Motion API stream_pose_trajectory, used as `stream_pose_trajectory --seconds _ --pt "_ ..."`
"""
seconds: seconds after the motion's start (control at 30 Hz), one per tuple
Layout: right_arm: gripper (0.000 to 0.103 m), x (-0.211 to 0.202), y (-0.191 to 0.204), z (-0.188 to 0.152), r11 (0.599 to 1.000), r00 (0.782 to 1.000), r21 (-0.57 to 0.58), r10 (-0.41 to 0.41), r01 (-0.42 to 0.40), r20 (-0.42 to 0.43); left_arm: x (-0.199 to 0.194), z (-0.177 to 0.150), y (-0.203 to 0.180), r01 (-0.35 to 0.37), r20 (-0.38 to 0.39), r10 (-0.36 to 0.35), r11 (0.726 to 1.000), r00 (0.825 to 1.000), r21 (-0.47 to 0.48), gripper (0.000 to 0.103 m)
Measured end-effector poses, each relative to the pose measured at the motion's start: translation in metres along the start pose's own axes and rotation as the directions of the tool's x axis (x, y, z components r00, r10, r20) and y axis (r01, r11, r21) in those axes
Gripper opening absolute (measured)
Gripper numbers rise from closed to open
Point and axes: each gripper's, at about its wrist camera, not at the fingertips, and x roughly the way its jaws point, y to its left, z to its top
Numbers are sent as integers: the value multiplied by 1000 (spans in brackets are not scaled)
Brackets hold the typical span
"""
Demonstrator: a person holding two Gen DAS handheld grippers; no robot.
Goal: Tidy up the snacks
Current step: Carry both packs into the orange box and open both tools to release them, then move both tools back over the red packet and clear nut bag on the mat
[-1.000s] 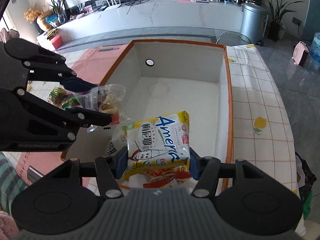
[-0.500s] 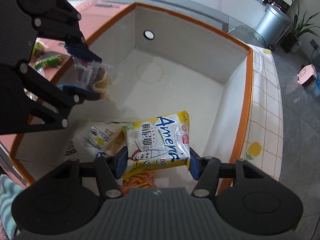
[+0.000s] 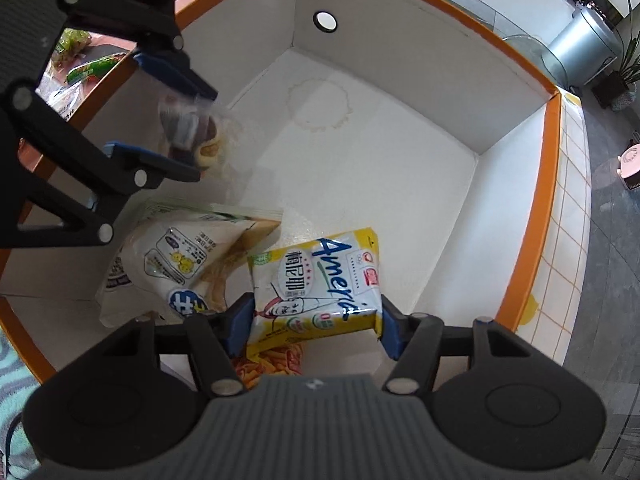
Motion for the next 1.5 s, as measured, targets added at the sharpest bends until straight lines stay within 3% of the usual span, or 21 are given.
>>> stream_pose_trajectory --seconds 0.17,0.4,0.63,0.9,1.03,1.2,1.4,1.5 --pt "68 -2 2 0 1000 1000 16 2 -2 11 -8 -2 0 -4 27 5 999 1000 -36 56" --pt "71 -19 8 -4 998 999 51 -23 21 41 -47 -15 -5 15 86 -5 993 996 -116 59" --pt "73 -52 30 -25 994 993 98 -67 57 101 -87 -37 -24 -25 130 50 982 990 -188 62" --pt "73 -96 65 -51 987 974 150 -91 60 208 -142 -78 -37 -51 197 126 937 972 -346 62" --pt "73 -116 87 -63 980 952 194 -97 41 291 -161 -103 -44 -75 218 185 899 958 -432 62" --pt "73 -135 117 -73 966 909 258 -100 -8 405 -192 -144 -43 -70 265 258 827 929 -557 62" --pt "73 -143 158 -83 933 837 343 -100 -109 538 -209 -211 -34 -55 256 353 673 900 -737 62" --pt "73 -142 181 -84 921 802 353 -84 -164 592 -213 -243 -24 -47 221 365 601 904 -798 62"
